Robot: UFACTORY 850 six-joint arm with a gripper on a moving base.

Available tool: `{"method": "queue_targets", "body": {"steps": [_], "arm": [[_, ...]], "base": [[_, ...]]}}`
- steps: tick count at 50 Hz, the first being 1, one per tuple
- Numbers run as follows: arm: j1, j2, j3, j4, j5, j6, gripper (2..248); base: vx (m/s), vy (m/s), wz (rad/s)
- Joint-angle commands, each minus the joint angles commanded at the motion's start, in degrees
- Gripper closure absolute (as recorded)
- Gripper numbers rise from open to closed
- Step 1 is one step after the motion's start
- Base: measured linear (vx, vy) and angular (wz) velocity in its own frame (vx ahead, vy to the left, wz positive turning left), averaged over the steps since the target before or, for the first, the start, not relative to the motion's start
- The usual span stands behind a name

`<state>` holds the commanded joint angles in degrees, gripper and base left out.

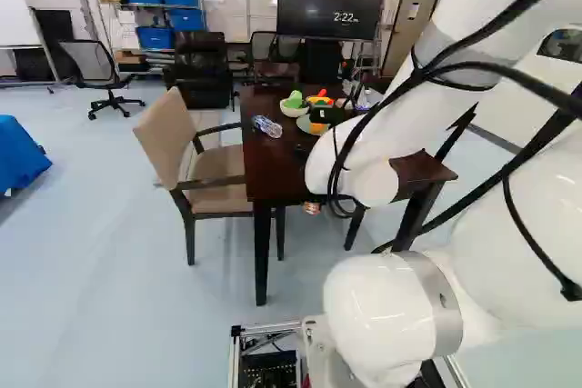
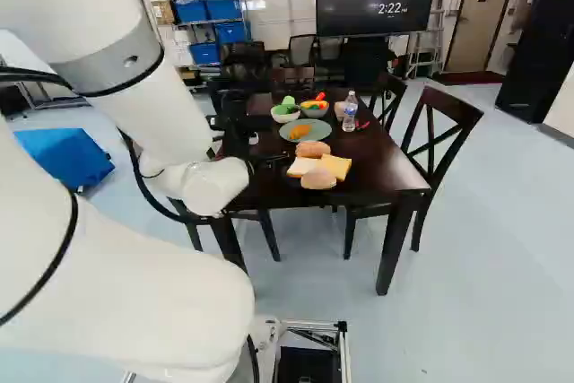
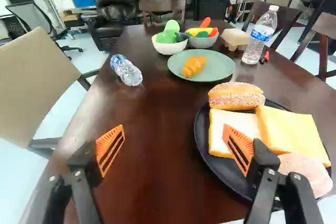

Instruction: Move the croissant to the empty plate

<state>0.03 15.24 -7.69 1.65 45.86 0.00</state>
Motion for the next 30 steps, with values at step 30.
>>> {"method": "queue_targets", "body": {"steps": [30], "arm": [[-0.03, 0.74, 2.61, -1.60, 4.03, 0.00, 3]], "base": [[0.000, 0.000, 0.000]]}}
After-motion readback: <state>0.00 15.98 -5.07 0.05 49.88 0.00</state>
